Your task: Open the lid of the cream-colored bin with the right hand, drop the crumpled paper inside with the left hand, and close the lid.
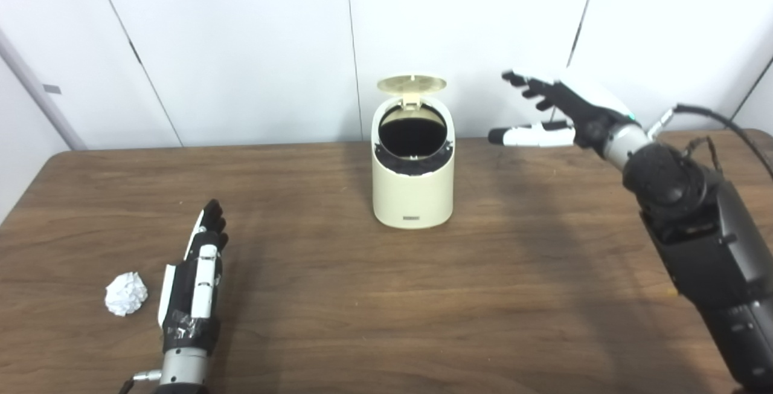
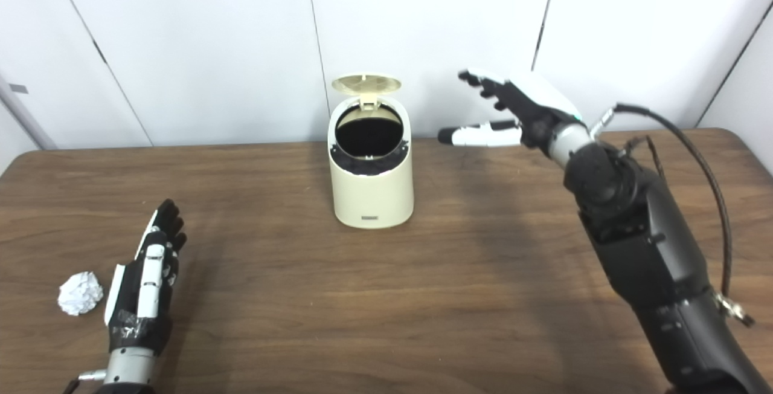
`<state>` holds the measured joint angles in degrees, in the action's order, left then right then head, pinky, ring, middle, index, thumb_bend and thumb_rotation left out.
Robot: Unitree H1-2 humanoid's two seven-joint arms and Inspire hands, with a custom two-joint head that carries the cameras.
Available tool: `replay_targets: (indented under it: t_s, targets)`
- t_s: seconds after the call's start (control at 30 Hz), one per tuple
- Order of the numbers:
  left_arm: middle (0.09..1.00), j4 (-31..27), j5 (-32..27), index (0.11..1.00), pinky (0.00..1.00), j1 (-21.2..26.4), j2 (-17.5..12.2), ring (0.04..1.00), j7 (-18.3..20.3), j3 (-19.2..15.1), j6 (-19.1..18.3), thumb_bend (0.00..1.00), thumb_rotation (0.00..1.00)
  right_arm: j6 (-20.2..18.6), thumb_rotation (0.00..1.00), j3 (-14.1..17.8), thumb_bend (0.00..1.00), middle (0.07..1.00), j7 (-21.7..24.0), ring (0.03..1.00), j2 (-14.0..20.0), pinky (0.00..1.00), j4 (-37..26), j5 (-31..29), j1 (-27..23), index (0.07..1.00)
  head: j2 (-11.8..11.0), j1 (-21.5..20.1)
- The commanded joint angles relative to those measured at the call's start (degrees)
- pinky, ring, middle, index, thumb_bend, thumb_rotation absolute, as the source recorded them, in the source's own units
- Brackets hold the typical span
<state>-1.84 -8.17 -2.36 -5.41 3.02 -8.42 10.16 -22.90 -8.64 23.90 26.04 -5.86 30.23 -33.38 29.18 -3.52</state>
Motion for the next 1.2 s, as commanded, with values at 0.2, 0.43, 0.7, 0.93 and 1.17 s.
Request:
replay_targets:
  t_s: [0.2,0.43,0.7,0.93,1.17]
  targets:
    - [0.992,4.27,-0.97,0.986,1.00,-2.33,1.05,1.000,-0.04,0.49,0.20,0.34,0.87,1.47,0.77,6.93,0.61,0.888,-5.94,0.866,-3.87,0.81,-2.71,-7.98,4.73,0.889,0.30,-0.39]
    - [0.995,4.05,-0.82,0.990,1.00,-2.26,0.93,1.000,0.02,0.72,-0.15,0.38,0.89,5.37,0.84,11.55,0.59,0.924,-12.06,0.921,-9.33,0.89,-2.63,-14.43,10.77,0.891,0.52,-0.66]
    - [0.995,4.22,-0.70,0.988,1.00,-2.19,1.03,1.000,0.01,0.82,0.11,0.38,0.89,10.93,0.96,13.25,0.53,0.942,-16.37,0.921,-12.70,0.89,-0.21,-19.49,14.49,0.914,0.60,-0.68]
    - [0.994,3.79,-0.69,0.988,1.00,-2.33,1.28,1.000,-0.10,0.88,-0.15,0.38,0.89,14.10,0.97,14.60,0.52,0.947,-20.16,0.936,-15.14,0.92,2.45,-22.07,16.36,0.904,0.69,-0.63]
    - [0.989,4.04,-1.42,0.983,1.00,-2.09,1.61,1.000,-0.07,0.69,0.33,0.35,0.89,17.24,0.92,17.46,0.52,0.962,-22.32,0.965,-18.39,1.00,6.01,-28.57,17.24,0.899,0.95,-0.51]
